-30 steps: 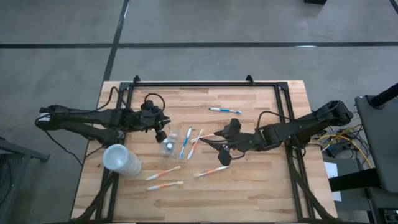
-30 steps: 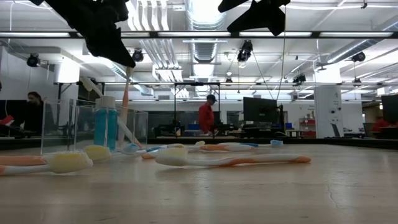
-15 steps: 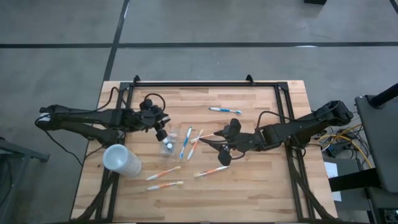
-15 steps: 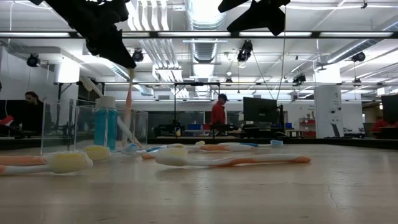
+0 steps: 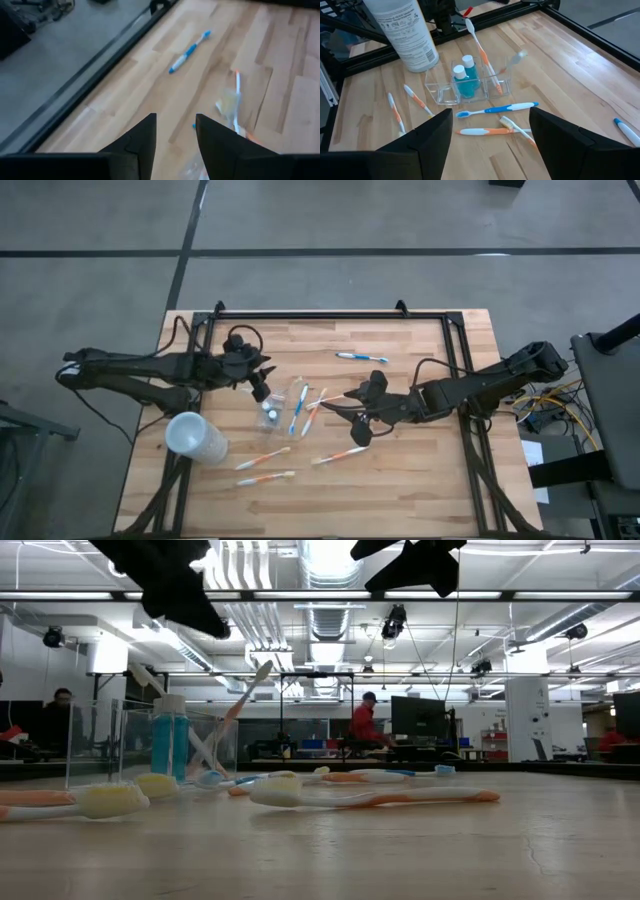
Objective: Pick & Place toothbrushing station
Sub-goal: Put the orange toothbrush into the transparent organizer
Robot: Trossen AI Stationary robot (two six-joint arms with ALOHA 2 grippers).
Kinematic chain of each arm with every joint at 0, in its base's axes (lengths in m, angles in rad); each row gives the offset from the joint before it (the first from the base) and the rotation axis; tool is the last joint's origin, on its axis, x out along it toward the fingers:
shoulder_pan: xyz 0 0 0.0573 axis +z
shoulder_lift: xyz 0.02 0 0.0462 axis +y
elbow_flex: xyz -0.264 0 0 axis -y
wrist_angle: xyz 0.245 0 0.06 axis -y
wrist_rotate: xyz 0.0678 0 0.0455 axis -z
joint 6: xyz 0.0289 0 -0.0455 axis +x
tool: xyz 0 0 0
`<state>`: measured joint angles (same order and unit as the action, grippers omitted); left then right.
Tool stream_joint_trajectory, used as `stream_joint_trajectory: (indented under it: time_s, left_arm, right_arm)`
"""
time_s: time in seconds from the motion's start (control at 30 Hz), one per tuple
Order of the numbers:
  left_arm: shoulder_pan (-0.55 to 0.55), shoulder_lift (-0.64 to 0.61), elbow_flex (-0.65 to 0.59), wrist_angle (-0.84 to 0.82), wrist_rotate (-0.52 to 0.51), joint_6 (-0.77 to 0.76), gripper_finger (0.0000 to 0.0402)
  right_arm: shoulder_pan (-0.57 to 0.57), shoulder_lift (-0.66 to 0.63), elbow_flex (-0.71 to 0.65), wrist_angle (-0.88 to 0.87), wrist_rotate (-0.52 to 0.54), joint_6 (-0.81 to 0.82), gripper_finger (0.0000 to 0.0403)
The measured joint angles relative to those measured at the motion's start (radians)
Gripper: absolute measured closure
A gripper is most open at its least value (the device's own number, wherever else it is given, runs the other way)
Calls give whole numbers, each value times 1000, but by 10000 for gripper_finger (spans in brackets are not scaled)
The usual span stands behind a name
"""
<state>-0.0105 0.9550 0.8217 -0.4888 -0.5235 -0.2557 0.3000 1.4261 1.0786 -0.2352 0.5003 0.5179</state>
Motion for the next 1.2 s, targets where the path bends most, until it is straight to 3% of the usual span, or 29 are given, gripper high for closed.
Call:
stream_joint_trajectory:
  time_s: [0.2, 0.4, 0.67, 0.87, 1.2]
  left_arm:
    - [0, 0, 105, 10, -2, 37, 259]
    - [0, 0, 198, 143, 28, 44, 259]
    - [-1, 5, 189, 308, 233, 138, 260]
    - [0, 36, 188, 310, 246, 198, 259]
    - [0, 113, 188, 353, 233, 220, 259]
  right_arm:
    - [0, 0, 0, 0, 0, -2, 147]
    - [1, 0, 0, 0, -12, -2, 151]
    - [1, 0, 0, 1, -14, 2, 145]
    - [-6, 0, 9, -4, -3, -13, 153]
    - [-58, 1, 12, -345, -11, -87, 178]
